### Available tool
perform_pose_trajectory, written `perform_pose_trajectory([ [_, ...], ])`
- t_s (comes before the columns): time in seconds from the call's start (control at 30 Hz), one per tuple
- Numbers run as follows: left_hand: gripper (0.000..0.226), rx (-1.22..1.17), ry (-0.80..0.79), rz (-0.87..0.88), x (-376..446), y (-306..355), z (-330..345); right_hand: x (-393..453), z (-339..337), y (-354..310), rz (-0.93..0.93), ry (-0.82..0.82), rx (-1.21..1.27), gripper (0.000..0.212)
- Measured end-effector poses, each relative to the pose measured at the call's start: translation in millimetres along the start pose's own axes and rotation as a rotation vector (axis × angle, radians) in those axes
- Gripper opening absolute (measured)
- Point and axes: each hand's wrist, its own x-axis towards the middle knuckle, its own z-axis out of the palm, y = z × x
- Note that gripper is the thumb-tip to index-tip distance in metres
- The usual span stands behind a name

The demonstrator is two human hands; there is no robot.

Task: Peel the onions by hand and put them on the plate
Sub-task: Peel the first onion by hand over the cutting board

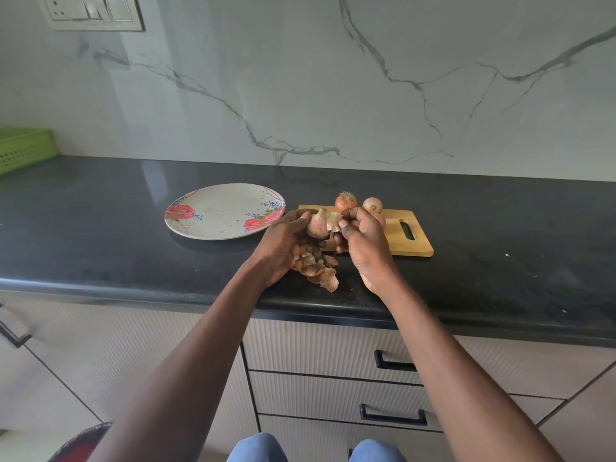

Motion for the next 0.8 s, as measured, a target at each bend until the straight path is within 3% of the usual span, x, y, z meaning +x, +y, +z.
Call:
perform_pose_trajectory([
  [0.2, 0.017, 0.007, -0.020, 0.018, 1.7, -3.1, -1.2, -0.2, 0.1, 6.0, -0.026, 0.019, -0.060, 0.013],
  [0.3, 0.018, -0.007, -0.010, 0.027, 3.4, -4.8, -2.6, -1.6, -1.0, 5.7, -0.055, 0.008, -0.068, 0.024],
  [0.47, 0.027, -0.005, -0.043, 0.026, 3.8, -4.9, -3.2, 2.6, 0.5, 7.8, -0.094, 0.059, -0.196, 0.008],
  [0.63, 0.036, 0.086, -0.005, 0.077, 3.8, -7.5, -3.4, 3.6, -0.6, 8.9, -0.117, 0.084, -0.250, 0.010],
  [0.8, 0.030, 0.098, 0.007, 0.090, 5.9, -7.8, -4.1, 4.2, -1.7, 8.5, -0.096, 0.084, -0.230, 0.016],
])
